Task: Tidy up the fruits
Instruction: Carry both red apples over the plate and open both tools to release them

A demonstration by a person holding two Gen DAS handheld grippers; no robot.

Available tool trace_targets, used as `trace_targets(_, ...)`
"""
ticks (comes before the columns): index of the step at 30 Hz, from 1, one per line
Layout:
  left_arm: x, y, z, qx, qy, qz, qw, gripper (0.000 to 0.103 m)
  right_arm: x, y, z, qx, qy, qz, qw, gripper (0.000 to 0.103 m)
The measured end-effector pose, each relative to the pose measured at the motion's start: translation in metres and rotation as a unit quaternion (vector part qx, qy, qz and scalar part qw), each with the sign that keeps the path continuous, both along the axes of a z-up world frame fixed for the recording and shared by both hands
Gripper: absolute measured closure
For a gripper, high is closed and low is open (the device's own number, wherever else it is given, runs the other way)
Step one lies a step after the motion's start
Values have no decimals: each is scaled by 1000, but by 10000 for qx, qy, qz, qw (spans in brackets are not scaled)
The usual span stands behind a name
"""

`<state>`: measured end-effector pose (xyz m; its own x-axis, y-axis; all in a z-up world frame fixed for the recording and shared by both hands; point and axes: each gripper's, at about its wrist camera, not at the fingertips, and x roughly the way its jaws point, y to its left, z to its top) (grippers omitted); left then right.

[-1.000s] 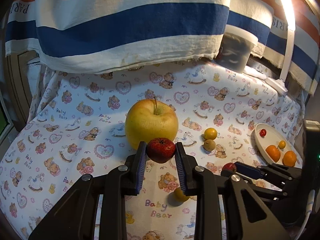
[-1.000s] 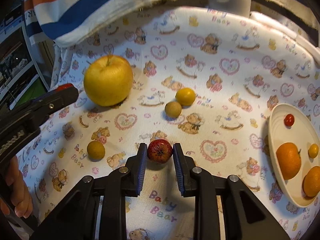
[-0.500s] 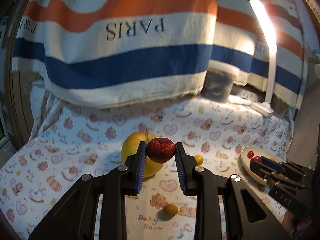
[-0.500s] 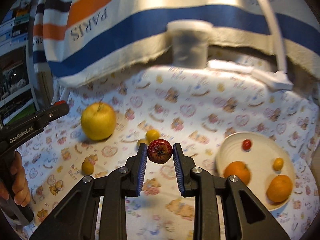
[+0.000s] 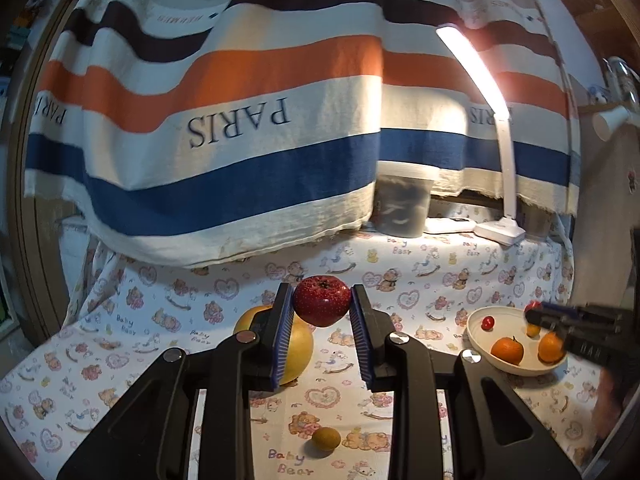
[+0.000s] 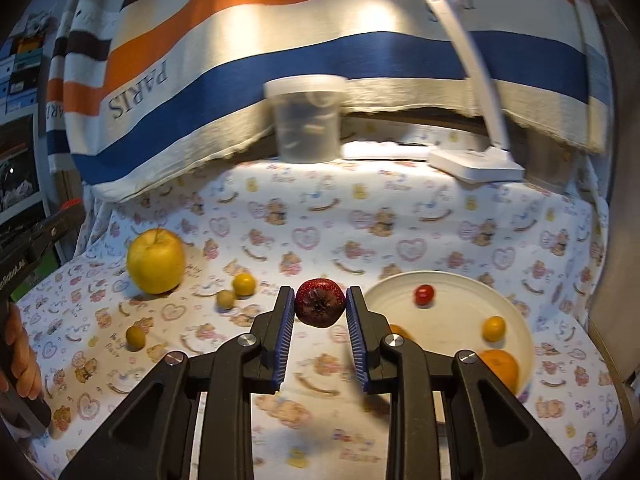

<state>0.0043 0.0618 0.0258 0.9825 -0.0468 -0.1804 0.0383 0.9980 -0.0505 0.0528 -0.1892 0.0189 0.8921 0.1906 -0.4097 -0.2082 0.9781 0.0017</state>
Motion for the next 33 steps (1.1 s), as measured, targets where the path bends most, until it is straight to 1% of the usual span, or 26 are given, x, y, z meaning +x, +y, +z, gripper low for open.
trace_targets(2,-2,-7,0,149,-46,-14,9999,76,-2,-15,3,113,-79,-85,9999,76)
trace_targets(5,-4,-17,3,246,-102,-145,9995,76,-5,-39,9,296,-220,-200,9991,76)
trace_targets(9,-3,-40,11,439,-122,-343,9984,76,-4,-61,17,381,-261,-367,9983,76)
trace_targets(13,5,-65,20,400,-17,-653,9971,76,-8,-81,23,445,-347,-471,9973,76)
trace_targets(18,16,-104,27,399,-67,-954,9946,76,-16,-101,25,577,-488,-604,9953,76)
trace_targets(23,35,-142,21,334,119,-1239,9917,76,-12,-113,23,704,-353,-585,9952,76)
trace_targets(26,50,-162,14,375,361,-1368,9892,76,-8,-117,20,686,-217,-562,9958,76)
trace_targets(27,58,-169,11,377,540,-1456,9871,76,-7,-118,19,700,-163,-531,9960,76)
trace_targets(29,71,-181,4,486,947,-1369,9849,76,-3,-119,16,707,-8,-499,9962,76)
trace_targets(30,77,-185,0,463,1163,-1409,9821,76,-2,-120,15,729,30,-504,9961,76)
trace_targets(31,82,-187,-4,376,1356,-1575,9774,76,-1,-121,13,753,99,-490,9959,76)
trace_targets(33,87,-192,-13,329,1725,-1788,9681,76,6,-122,10,682,379,-446,9960,76)
